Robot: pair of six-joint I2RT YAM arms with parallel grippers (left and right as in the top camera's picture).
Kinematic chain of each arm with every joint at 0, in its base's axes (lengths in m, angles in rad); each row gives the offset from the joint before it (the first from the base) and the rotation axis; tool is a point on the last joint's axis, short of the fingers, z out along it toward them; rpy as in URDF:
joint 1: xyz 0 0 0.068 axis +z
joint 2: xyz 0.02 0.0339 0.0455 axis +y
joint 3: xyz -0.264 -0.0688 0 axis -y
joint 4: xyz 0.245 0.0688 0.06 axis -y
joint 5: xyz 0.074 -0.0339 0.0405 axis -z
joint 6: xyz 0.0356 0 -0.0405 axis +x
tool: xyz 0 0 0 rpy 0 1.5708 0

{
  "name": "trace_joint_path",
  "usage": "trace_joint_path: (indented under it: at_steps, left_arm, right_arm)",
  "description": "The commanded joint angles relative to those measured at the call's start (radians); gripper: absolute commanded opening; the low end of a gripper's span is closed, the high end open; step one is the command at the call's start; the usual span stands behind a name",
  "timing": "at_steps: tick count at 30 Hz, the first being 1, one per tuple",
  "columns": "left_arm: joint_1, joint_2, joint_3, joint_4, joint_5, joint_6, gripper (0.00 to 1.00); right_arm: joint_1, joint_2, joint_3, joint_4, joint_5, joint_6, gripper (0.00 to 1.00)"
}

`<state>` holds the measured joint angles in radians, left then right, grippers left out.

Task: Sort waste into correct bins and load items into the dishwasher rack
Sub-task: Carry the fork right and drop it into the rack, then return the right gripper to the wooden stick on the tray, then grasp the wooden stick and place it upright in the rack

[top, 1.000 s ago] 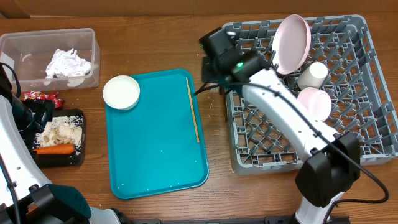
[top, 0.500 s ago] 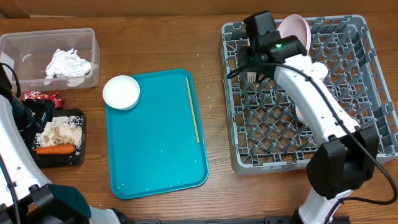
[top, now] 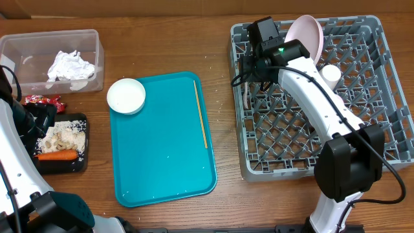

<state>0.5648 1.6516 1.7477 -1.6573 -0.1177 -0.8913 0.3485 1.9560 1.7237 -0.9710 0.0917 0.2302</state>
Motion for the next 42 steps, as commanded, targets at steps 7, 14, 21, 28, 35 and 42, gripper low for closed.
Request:
trace_joint_path:
  at_steps: [7,14,21,28,35,42]
  left_arm:
    - [0.004,0.004,0.006,-0.001,-0.02,-0.003,1.0]
    - [0.004,0.004,0.006,-0.001,-0.02,-0.003,1.0]
    - [0.004,0.004,0.006,-0.001,-0.02,-0.003,1.0]
    - [0.004,0.004,0.006,-0.001,-0.02,-0.003,1.0]
    - [0.004,0.004,0.006,-0.001,-0.02,-0.003,1.0]
    - [0.004,0.004,0.006,-0.001,-0.02,-0.003,1.0]
  right_arm:
    - [0.029,-0.022,0.039,-0.04,-0.251,0.009,0.65]
    - [0.182,-0.027,0.03,-0.016,-0.2,0.114,0.65]
    - [0.363,0.018,-0.042,0.053,0.077,0.311,0.58]
    - [0.416,0.144,-0.056,0.115,0.079,0.324,0.56]
    - [0.428,0.229,-0.056,0.139,0.076,0.32,0.56]
    - [0.43,0.249,-0.056,0.15,0.072,0.32,0.56]
